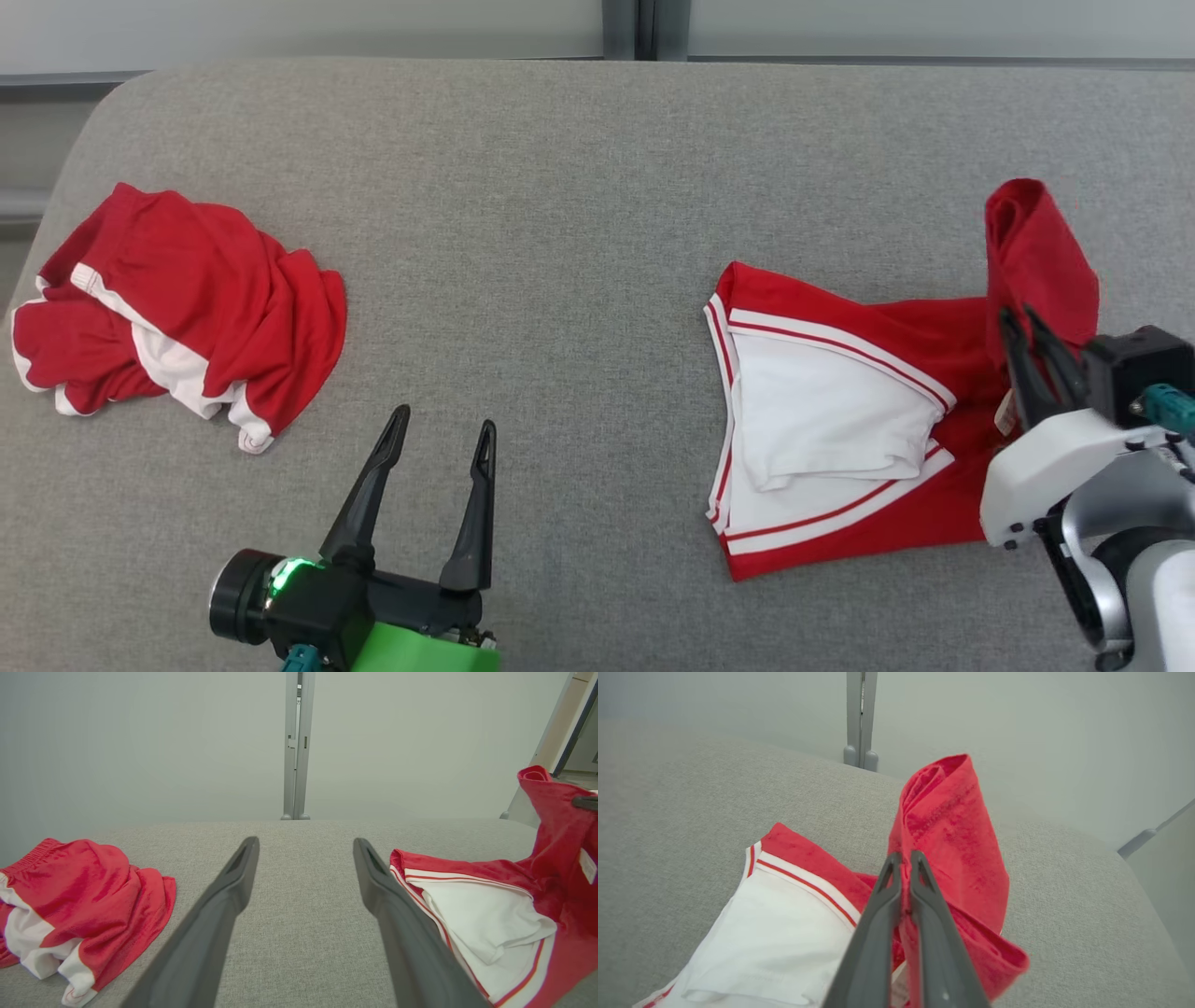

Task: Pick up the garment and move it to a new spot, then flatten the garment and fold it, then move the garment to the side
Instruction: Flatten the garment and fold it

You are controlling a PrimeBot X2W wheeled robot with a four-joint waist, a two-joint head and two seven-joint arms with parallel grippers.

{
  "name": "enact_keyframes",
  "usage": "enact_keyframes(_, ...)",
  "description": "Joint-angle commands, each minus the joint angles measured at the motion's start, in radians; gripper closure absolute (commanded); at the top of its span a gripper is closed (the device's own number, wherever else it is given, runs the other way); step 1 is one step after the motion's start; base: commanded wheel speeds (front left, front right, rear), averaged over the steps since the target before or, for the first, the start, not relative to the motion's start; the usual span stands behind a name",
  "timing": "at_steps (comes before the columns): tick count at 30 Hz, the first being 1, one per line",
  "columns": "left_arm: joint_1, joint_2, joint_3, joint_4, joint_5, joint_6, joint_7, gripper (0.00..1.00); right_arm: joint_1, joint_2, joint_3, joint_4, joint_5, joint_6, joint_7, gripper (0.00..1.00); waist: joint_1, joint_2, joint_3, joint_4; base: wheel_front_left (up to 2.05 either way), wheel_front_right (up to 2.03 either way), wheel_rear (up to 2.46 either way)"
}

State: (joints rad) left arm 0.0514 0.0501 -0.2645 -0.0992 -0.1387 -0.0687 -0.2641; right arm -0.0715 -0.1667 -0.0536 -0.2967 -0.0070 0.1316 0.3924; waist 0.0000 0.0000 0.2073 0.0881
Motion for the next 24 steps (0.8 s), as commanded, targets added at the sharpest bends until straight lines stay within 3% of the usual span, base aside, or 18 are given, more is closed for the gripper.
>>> enact_keyframes(1, 0.008, 0.001, 0.000, 0.003, -0.006, 0.000, 0.000, 0.00, 0.008, 0.007, 0.020, 0.006, -0.013, -0.002, -0.008, 1.00, 0.0000, 0.0000, -0.001, 0.008, 0.00, 0.00, 0.00)
enact_keyframes(11, 0.010, 0.001, -0.005, 0.026, -0.012, -0.007, 0.000, 0.00, 0.027, 0.058, 0.184, 0.036, -0.039, -0.002, -0.021, 1.00, 0.0000, 0.0000, -0.001, 0.022, 0.00, 0.00, 0.00)
enact_keyframes(24, -0.001, 0.001, -0.008, 0.039, -0.023, -0.005, 0.000, 0.00, 0.004, 0.095, 0.293, 0.119, 0.013, -0.002, -0.028, 1.00, 0.0000, 0.0000, 0.005, 0.035, 0.00, 0.00, 0.00)
